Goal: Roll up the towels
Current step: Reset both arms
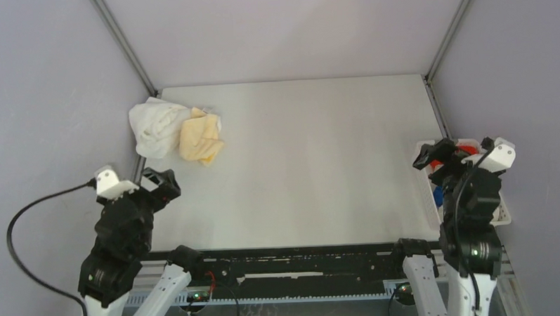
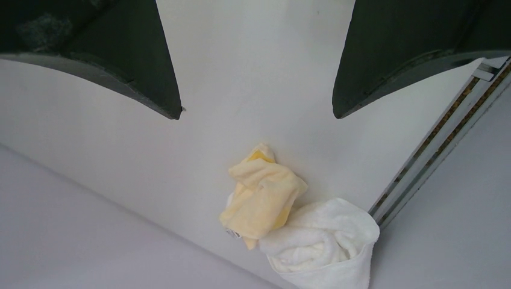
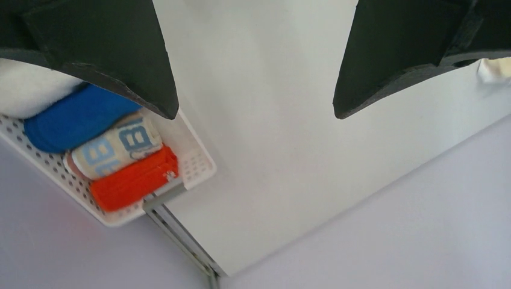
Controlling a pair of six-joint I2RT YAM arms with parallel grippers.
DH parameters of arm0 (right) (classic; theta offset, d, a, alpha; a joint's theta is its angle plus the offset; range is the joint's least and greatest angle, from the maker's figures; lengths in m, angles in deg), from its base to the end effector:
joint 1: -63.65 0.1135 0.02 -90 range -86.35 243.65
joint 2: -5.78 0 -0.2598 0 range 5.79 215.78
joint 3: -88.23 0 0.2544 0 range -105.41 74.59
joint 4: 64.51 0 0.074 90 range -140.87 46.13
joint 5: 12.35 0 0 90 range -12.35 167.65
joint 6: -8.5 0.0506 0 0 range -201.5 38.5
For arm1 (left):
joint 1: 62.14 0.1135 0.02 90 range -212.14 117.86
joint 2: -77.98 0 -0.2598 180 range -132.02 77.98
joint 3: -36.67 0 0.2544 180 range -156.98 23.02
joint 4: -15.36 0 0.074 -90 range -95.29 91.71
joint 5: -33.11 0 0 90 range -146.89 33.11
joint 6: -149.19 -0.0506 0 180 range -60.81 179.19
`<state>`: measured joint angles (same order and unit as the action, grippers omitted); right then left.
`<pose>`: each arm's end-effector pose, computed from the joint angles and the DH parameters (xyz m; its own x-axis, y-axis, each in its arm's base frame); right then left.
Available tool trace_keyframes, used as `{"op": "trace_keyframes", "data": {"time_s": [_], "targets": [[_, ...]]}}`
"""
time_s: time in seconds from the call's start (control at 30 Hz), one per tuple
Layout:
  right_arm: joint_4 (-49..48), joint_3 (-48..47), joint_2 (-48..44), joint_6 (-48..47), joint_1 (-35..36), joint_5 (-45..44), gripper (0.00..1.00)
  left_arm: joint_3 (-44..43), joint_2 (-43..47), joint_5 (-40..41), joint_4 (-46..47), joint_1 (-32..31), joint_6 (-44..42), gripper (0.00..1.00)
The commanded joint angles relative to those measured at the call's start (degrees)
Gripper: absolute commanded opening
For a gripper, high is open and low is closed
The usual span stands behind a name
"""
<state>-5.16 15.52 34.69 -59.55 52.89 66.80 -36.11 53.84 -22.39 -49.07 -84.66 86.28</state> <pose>0.0919 -0.0272 0.3820 -0.1091 0.3944 -0.9124 0.4338 0.8448 0.3133 0.0686 0.0026 0.3792 -0.1383 -0.3490 -0.9269 -0.2817 0.9111 -0.3010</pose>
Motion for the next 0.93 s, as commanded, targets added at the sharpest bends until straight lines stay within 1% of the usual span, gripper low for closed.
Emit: {"op": "trace_keyframes", "data": {"time_s": [0.0,0.13,0.27,0.33,0.57,0.73,0.9], "targets": [[-0.5,0.6,-7.1,-7.2,8.1,-6.1,1.0,4.2,8.6,1.9,-1.3,0.4,3.3,1.0],[-3.1,5.4,-17.1,-9.5,12.4,-6.0,1.0,7.5,16.8,2.4,-1.0,0.3,2.9,1.0],[-5.8,10.6,-24.1,-10.0,13.6,-6.2,1.0,10.7,22.9,3.4,0.3,0.3,1.6,1.0],[-7.0,12.3,-26.0,-10.6,13.7,-6.4,1.0,11.6,24.2,4.2,0.7,0.3,1.8,1.0],[-8.6,13.2,-25.8,-10.9,14.7,-7.3,1.0,11.7,23.8,6.0,1.2,0.4,1.2,1.0],[-8.6,13.2,-25.4,-11.1,14.7,-7.6,1.0,12.4,24.7,4.9,3.1,0.3,-0.5,1.0],[-9.0,13.2,-25.5,-11.1,14.7,-7.8,1.0,11.8,24.1,5.3,2.8,0.3,-0.9,1.0]]}}
